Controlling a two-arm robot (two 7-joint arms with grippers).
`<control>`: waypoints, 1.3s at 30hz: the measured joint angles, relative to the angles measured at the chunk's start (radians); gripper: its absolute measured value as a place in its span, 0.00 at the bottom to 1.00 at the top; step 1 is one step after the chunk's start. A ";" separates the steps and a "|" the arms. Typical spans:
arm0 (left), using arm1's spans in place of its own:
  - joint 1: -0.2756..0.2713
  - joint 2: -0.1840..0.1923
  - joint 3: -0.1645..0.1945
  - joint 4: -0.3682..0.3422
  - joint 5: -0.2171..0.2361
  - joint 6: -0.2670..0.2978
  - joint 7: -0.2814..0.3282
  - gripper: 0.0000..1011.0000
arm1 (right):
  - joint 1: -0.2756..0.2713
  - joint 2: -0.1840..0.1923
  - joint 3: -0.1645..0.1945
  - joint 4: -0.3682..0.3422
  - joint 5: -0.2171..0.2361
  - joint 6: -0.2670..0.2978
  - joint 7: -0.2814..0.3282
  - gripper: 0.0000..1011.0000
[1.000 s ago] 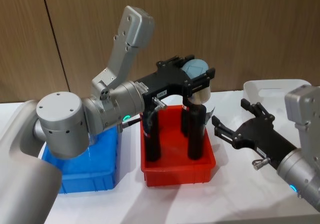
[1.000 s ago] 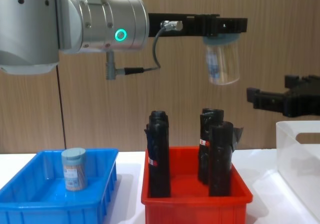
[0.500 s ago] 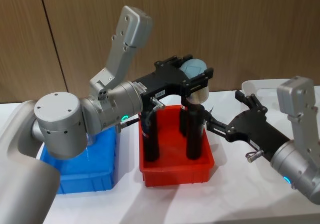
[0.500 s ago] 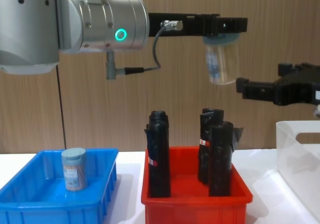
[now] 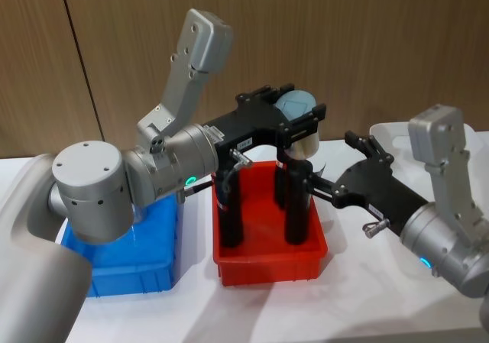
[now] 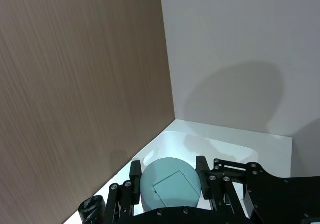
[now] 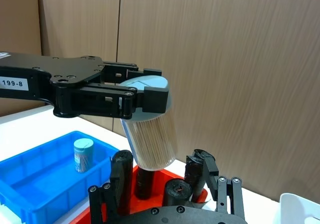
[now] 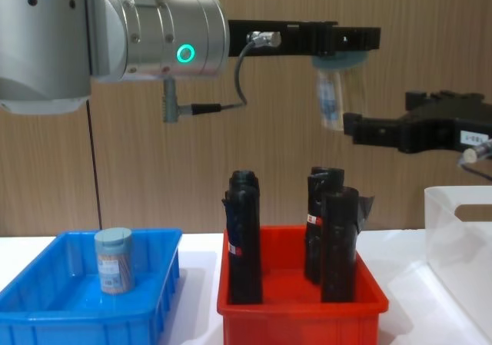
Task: Pick the cotton swabs from the blue box and place them into the white box.
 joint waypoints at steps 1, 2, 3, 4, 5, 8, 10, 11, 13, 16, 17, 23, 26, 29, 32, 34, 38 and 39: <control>0.000 0.000 0.000 0.000 0.000 0.000 0.000 0.66 | 0.003 -0.002 0.000 0.003 0.000 0.000 0.002 0.99; 0.000 0.000 0.000 0.000 0.000 0.000 0.000 0.66 | 0.006 -0.003 -0.001 0.006 0.000 0.000 0.004 0.99; 0.000 0.000 0.000 0.000 0.000 0.000 0.000 0.66 | 0.008 -0.004 -0.001 0.009 0.000 -0.001 0.006 0.99; 0.000 0.000 0.000 0.000 0.000 0.000 0.000 0.66 | 0.015 -0.008 -0.002 0.015 0.000 -0.002 0.009 0.99; 0.000 0.000 0.000 0.000 0.000 0.000 0.000 0.66 | 0.017 -0.009 -0.002 0.018 0.000 -0.003 0.011 0.99; 0.000 0.000 0.000 0.000 0.000 0.000 0.000 0.66 | 0.028 -0.015 -0.003 0.029 0.000 -0.006 0.017 0.99; 0.000 0.000 0.000 0.000 0.000 0.000 0.000 0.66 | 0.036 -0.018 -0.004 0.037 0.000 -0.009 0.022 0.99; 0.000 0.000 0.000 0.000 0.000 0.000 0.000 0.66 | 0.038 -0.020 -0.004 0.039 0.000 -0.010 0.023 0.99; 0.000 0.000 0.000 0.000 0.000 0.000 0.000 0.66 | 0.045 -0.023 -0.005 0.046 0.000 -0.014 0.025 0.99; 0.000 0.000 0.000 0.000 0.000 0.000 0.000 0.66 | 0.052 -0.027 -0.005 0.054 0.001 -0.018 0.028 0.99; 0.000 0.000 0.000 0.000 0.000 0.000 0.000 0.66 | 0.056 -0.029 -0.006 0.059 0.002 -0.020 0.029 0.99; 0.000 0.000 0.000 0.000 0.000 0.000 0.000 0.66 | 0.072 -0.038 -0.006 0.078 0.008 -0.029 0.032 0.99; 0.000 0.000 0.000 0.000 0.000 0.000 0.000 0.66 | 0.080 -0.042 -0.007 0.088 0.012 -0.034 0.035 0.99; 0.000 0.000 0.000 0.000 0.000 0.000 0.000 0.66 | 0.087 -0.045 -0.007 0.097 0.015 -0.038 0.039 0.99; 0.000 0.000 0.000 0.000 0.000 0.000 0.000 0.66 | 0.093 -0.048 -0.007 0.106 0.020 -0.042 0.045 0.98; 0.000 0.000 0.000 0.000 0.000 0.000 0.000 0.66 | 0.098 -0.050 -0.008 0.113 0.023 -0.045 0.050 0.95; 0.000 0.000 0.000 0.000 0.000 0.000 0.000 0.66 | 0.104 -0.052 -0.009 0.124 0.030 -0.051 0.063 0.84; 0.000 0.000 0.000 0.000 0.000 0.000 0.000 0.66 | 0.106 -0.053 -0.009 0.128 0.032 -0.053 0.067 0.84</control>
